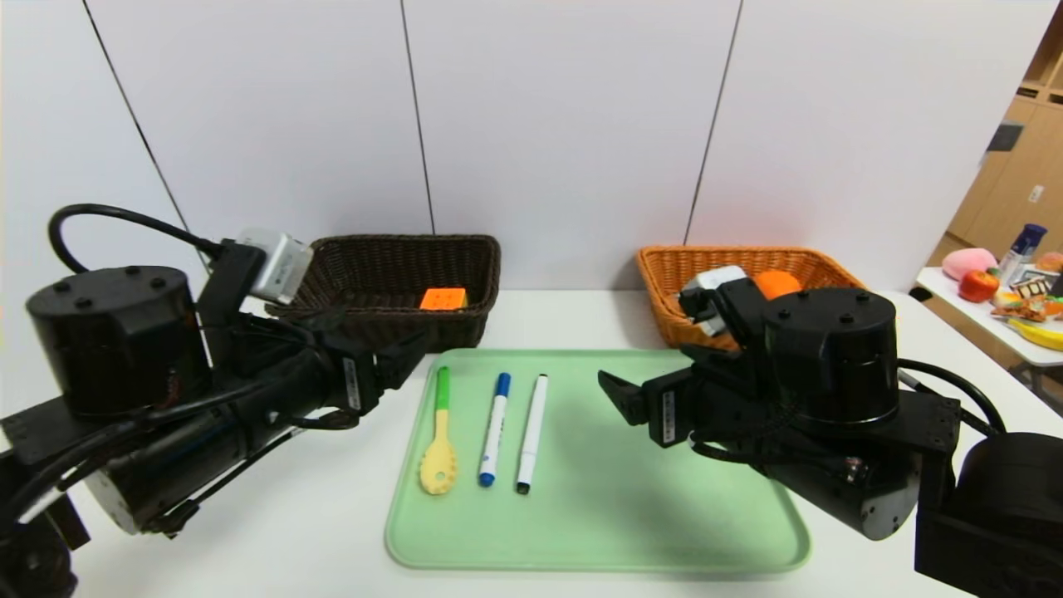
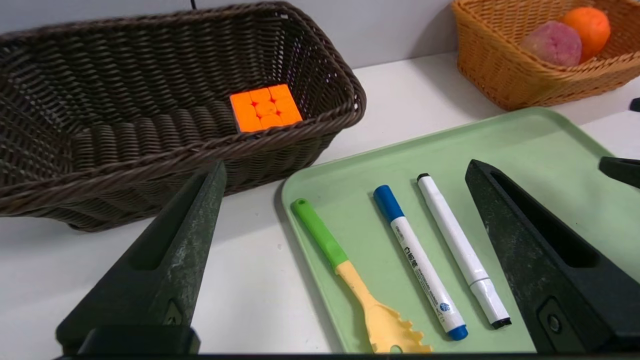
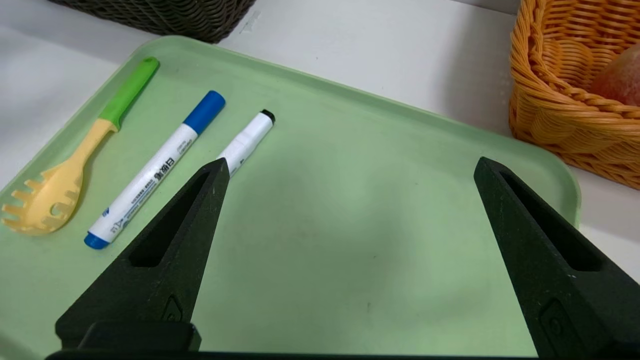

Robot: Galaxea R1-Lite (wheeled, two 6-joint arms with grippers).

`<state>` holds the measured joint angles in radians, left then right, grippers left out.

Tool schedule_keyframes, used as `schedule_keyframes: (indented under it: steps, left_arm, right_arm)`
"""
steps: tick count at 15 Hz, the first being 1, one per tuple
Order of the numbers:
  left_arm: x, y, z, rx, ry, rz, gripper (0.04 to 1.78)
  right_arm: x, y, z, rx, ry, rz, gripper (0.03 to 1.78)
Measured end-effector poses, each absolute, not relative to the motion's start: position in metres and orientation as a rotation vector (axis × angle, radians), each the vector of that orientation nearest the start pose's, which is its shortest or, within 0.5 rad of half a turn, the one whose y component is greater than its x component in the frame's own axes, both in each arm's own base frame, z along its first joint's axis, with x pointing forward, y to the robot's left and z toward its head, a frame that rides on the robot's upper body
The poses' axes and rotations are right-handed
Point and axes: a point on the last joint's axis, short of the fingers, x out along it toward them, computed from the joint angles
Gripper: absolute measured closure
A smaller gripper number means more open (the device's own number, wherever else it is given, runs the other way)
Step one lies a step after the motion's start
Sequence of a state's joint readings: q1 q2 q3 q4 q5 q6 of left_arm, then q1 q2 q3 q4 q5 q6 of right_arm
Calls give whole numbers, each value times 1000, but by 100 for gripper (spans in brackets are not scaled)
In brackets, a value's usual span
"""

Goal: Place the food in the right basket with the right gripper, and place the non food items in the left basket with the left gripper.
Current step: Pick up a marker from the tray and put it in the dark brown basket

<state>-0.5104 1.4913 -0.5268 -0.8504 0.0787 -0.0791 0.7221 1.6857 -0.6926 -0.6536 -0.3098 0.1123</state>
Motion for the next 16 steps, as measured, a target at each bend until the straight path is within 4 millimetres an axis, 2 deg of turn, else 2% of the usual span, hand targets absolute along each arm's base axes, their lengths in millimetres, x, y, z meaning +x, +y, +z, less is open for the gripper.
schedule_keyframes:
  steps: [7,11,16]
  left_arm:
    - [227,-168,149,-36,270,-451,13]
    - [236,-177,129,-3,324,-423,13]
    - [239,-187,114,32,363,-405,13]
  right_arm:
    - [220,182,155,-61,336,385,12]
    - [219,180,153,-64,342,381,12]
    - [216,177,149,-74,357,377,11]
